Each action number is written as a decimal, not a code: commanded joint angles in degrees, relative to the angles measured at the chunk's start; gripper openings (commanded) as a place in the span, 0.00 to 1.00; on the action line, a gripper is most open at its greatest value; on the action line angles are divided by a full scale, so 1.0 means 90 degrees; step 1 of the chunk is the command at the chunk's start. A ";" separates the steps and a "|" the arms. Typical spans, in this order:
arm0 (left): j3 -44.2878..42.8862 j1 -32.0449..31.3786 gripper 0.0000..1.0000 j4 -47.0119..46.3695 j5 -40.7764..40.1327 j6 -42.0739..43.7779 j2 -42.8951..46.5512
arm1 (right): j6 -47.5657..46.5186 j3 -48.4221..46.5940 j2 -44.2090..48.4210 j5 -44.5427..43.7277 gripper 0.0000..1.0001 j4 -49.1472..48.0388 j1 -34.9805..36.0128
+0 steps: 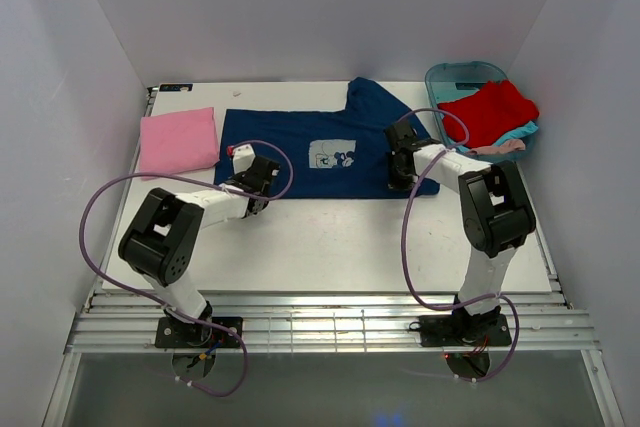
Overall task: Fold and stack the t-shirts
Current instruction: Fold the flattened tshirt in 1/3 of the way
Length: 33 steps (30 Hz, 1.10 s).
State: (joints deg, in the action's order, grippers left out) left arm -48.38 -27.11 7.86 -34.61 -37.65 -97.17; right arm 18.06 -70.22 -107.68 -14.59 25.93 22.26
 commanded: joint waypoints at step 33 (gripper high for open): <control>0.1586 -0.0844 0.00 0.2583 0.0193 -0.2525 0.2134 | 0.1088 0.2801 0.2520 0.0332 0.08 0.1249 0.0642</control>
State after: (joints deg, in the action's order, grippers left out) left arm -35.27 -33.67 24.43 -33.71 -56.23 -79.26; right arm 26.22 -47.29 -86.59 -11.75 32.08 27.68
